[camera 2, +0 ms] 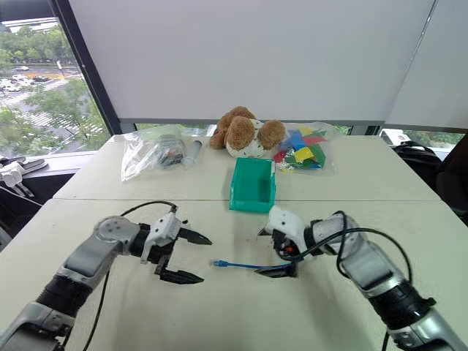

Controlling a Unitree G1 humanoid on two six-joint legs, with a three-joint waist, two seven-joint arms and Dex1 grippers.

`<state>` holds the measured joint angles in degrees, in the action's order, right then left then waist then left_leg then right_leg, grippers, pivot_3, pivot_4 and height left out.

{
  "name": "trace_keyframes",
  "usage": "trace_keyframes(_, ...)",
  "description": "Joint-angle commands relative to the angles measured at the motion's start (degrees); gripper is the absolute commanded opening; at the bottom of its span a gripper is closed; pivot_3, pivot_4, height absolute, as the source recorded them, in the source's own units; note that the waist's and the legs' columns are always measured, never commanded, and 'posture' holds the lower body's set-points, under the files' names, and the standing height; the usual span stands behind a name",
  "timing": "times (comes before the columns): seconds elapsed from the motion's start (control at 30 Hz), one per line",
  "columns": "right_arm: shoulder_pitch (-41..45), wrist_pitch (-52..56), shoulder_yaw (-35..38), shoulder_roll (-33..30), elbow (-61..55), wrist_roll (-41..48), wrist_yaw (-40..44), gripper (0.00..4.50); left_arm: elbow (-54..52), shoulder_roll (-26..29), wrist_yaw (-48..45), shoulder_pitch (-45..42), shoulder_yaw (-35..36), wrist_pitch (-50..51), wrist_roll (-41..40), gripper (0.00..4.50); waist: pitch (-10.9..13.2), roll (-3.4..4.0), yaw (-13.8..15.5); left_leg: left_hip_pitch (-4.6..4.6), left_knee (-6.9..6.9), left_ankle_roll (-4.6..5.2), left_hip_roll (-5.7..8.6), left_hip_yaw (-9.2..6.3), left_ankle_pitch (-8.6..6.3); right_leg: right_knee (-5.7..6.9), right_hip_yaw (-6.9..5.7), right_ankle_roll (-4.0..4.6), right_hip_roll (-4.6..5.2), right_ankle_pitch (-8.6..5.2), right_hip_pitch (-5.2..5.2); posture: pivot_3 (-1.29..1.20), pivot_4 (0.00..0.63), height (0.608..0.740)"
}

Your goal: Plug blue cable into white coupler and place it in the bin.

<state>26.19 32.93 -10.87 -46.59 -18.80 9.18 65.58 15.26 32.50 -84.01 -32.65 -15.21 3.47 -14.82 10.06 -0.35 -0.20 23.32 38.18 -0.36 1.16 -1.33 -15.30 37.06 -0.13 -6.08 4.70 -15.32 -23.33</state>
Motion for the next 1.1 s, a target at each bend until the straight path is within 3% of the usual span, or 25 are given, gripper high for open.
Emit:
trace_keyframes(0.03,-2.5,3.9,5.1,-1.9,-6.9,3.4,-1.7,4.46,8.8,-2.6,-1.4,-3.1,-1.6,-7.5,3.4,4.5,0.0,0.0,0.1,0.0,0.0,0.0,0.0,0.0,0.0,0.01,0.0,0.0,0.0,0.0,0.0,0.0,0.15,0.74)
trace_keyframes(0.27,-6.0,9.3,9.7,-2.6,-12.4,5.6,-7.0,4.46,21.2,-7.7,-1.0,-7.3,-1.8,-13.7,6.6,4.5,0.0,-0.01,-0.1,0.03,0.0,0.0,0.0,-0.01,0.0,0.02,-0.01,0.0,0.0,0.0,-0.02,0.0,0.15,0.74)
trace_keyframes(0.6,-8.5,10.7,10.4,-3.7,-15.1,6.8,-10.7,4.46,22.0,-8.6,-2.0,-7.0,-1.7,-12.0,7.0,4.5,0.0,-0.02,-0.2,0.03,0.01,0.01,0.0,-0.02,0.0,0.02,-0.01,0.0,0.01,0.0,-0.01,0.0,0.15,0.74)
trace_keyframes(0.7,-8.4,10.3,10.0,-4.0,-14.9,6.9,-11.2,4.5,21.9,-8.4,-1.7,-6.1,-2.3,-14.4,8.2,3.17,0.0,-0.02,-0.3,0.02,0.01,0.01,0.0,-0.02,0.0,0.02,-0.01,0.0,0.01,0.0,-0.01,0.0,0.15,0.74)
trace_keyframes(0.9,-8.6,10.3,9.8,-4.6,-15.4,7.5,-11.9,4.5,22.9,-7.5,-0.8,-4.5,-3.2,-19.7,11.1,0.03,0.0,-0.01,-0.3,0.01,0.0,0.01,-0.01,-0.02,0.0,0.01,0.0,0.0,0.01,0.0,-0.01,0.0,0.15,0.74)
trace_keyframes(1.1,-11.6,16.6,15.7,-0.7,-19.3,15.6,-14.9,4.5,19.8,-7.7,2.7,-6.1,0.4,-15.7,7.9,0.03,0.0,-0.03,-0.3,0.01,0.0,0.01,-0.02,-0.04,0.0,0.02,0.0,0.0,0.0,0.0,-0.01,0.0,0.15,0.74)
